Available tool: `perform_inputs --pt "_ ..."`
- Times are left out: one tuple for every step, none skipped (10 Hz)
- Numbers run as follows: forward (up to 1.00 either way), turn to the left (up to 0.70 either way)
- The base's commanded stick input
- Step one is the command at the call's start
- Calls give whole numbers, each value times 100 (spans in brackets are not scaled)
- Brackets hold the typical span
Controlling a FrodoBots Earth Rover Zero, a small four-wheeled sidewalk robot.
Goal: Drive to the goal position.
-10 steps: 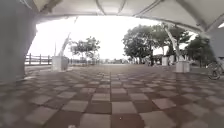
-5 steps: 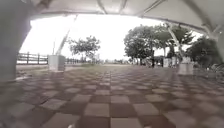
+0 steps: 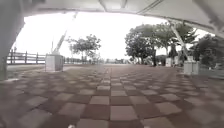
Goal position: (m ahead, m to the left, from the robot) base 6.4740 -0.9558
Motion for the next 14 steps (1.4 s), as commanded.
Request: perform_inputs --pt "85 0" --pt "85 0" --pt "85 0" --pt "85 0" --pt "85 0" --pt "85 0" --pt "85 0" --pt "85 0" --pt "85 0" --pt "85 0" --pt "85 0" --pt "85 0" --pt "85 0" --pt "85 0"
